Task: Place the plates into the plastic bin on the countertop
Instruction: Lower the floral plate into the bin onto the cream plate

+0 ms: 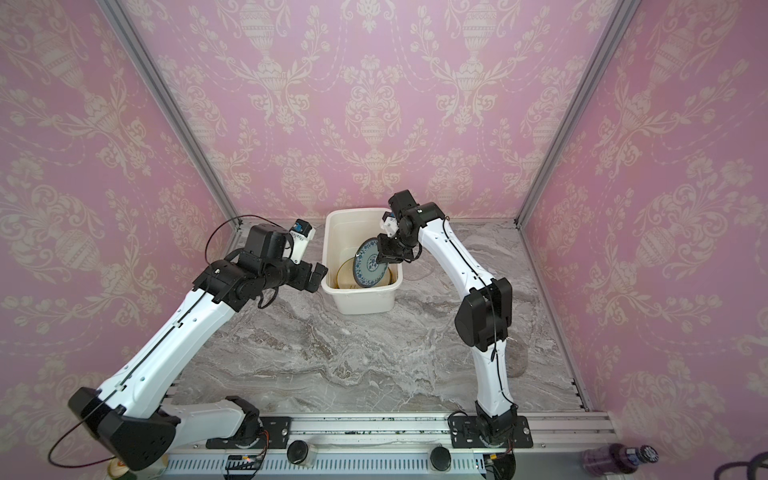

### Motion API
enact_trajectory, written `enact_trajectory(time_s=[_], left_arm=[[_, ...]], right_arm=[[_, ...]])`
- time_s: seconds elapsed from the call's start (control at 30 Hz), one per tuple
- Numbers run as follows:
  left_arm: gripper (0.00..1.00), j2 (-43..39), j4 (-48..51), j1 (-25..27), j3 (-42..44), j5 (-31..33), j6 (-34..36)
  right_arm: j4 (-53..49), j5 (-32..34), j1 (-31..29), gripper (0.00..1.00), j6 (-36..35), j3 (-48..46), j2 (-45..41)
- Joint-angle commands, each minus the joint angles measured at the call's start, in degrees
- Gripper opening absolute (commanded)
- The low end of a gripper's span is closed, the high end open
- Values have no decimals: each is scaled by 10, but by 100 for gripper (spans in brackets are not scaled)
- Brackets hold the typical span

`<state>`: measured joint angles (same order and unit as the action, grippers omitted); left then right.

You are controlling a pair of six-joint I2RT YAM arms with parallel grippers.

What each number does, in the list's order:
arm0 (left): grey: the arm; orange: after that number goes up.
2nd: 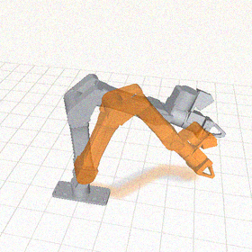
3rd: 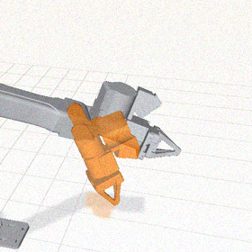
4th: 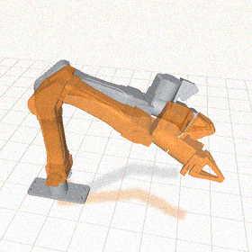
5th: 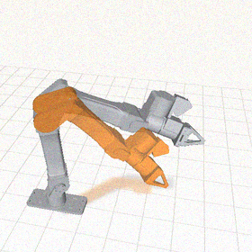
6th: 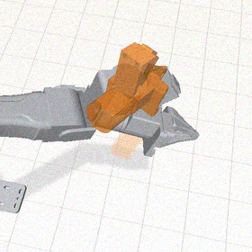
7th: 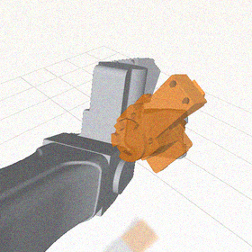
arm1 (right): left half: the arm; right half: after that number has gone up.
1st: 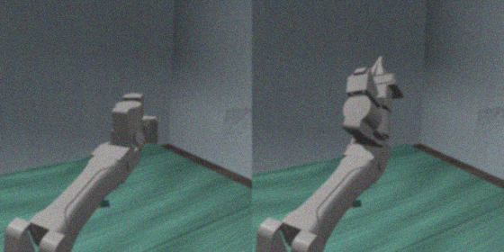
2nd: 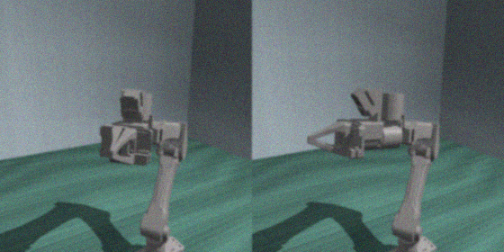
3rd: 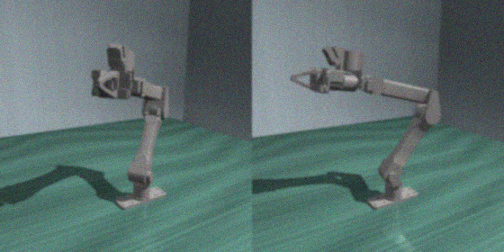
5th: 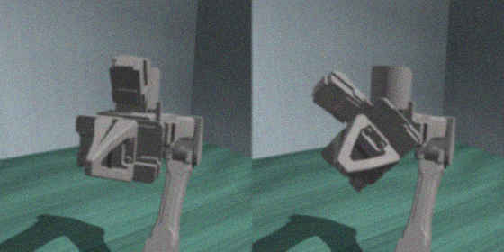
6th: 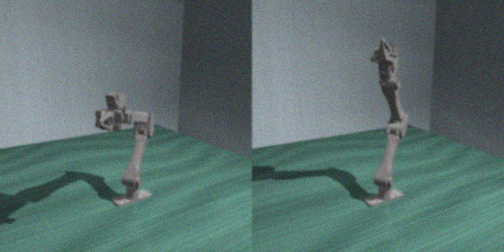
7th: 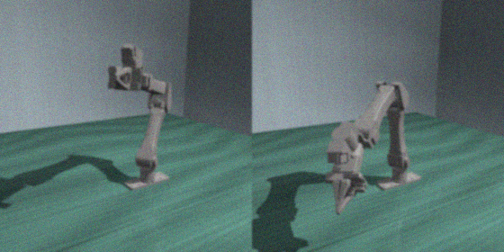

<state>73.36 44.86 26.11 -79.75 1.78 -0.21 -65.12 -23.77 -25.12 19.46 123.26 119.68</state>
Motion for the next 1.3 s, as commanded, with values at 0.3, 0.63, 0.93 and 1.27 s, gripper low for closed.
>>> enact_trajectory(time_s=[0.3, 0.63, 0.93, 1.27], left_arm=[[99, 22, 8, 3, -6, 17, 15], [99, 31, 24, 3, -16, 20, 30], [99, 34, 23, 3, -13, 14, 18], [99, 34, 19, 3, -7, 11, 9]], right_arm=[[13, 8, -19, 7, -36, -18, 31], [23, 23, -21, 12, -34, -23, 48], [32, 29, -21, 20, -31, -30, 56], [35, 38, -21, 23, -26, -32, 70]])
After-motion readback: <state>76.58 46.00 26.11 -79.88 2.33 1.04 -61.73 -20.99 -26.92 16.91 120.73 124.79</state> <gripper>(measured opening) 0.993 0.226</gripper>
